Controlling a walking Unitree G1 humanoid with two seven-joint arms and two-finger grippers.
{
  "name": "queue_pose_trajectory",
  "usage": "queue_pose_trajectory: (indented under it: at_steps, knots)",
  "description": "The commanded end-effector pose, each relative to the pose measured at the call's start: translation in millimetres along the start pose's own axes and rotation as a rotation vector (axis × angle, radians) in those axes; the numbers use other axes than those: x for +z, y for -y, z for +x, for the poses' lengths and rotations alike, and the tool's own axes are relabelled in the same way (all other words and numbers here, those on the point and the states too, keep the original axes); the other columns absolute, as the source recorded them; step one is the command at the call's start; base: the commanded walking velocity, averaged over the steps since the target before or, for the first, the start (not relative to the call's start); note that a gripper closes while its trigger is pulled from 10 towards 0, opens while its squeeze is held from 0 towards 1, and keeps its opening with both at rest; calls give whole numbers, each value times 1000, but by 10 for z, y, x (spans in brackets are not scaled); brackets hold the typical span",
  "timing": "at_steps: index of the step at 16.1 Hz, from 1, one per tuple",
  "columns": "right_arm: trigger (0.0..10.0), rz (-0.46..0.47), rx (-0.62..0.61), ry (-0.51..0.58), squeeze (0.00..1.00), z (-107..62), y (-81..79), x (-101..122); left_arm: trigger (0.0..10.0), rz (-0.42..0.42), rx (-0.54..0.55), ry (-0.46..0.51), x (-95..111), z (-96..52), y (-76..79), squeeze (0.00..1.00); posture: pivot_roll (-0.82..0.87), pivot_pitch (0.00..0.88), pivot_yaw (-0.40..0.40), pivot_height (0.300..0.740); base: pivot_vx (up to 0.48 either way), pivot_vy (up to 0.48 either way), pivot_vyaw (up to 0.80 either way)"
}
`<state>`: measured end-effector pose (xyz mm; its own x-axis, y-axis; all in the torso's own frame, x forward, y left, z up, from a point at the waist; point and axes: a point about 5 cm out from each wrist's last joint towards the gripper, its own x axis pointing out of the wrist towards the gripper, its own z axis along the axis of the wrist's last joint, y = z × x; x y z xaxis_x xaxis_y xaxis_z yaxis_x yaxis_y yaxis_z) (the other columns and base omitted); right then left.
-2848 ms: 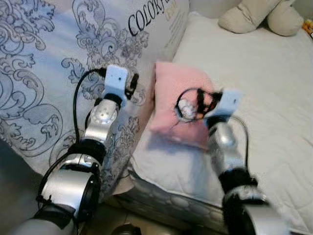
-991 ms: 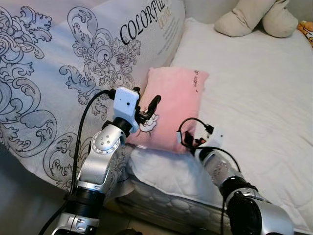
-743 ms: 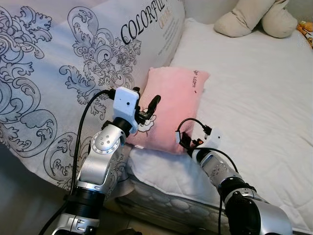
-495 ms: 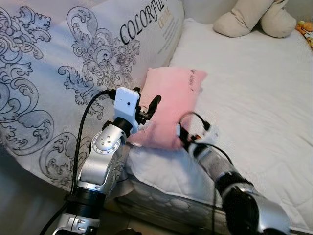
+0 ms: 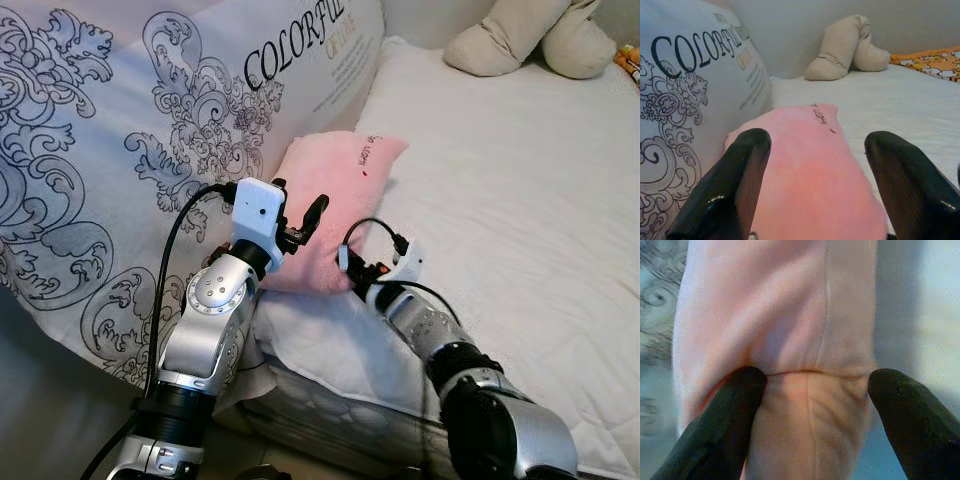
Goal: Clean up the room
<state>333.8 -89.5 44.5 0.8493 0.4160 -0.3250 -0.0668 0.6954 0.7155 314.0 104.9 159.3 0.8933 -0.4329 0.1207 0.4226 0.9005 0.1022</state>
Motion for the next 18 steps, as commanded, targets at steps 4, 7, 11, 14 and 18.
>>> queue_pose_trajectory:
  at_steps: [4,7,11,14,18]
  knots:
    - [10000,-453,-135,108,0,-119,140,154,10000,17,13,-3,7,8,-22,0,2,0,51,740,0,0,0]
    - [10000,-723,-176,312,0,-275,49,299,10000,20,14,3,10,20,-24,0,-14,0,51,740,0,0,0]
    - [10000,-819,-250,507,1000,-550,39,430,10000,40,36,16,10,6,-49,0,-22,0,50,740,0,0,0]
    - [10000,-921,-338,668,1000,-1015,98,573,10000,-71,162,0,-53,-181,-166,0,-36,0,49,740,0,0,0]
    - [10000,-878,-448,637,1000,-1501,409,488,10000,-22,285,-114,-368,-620,-316,0,-54,0,43,740,0,0,0]
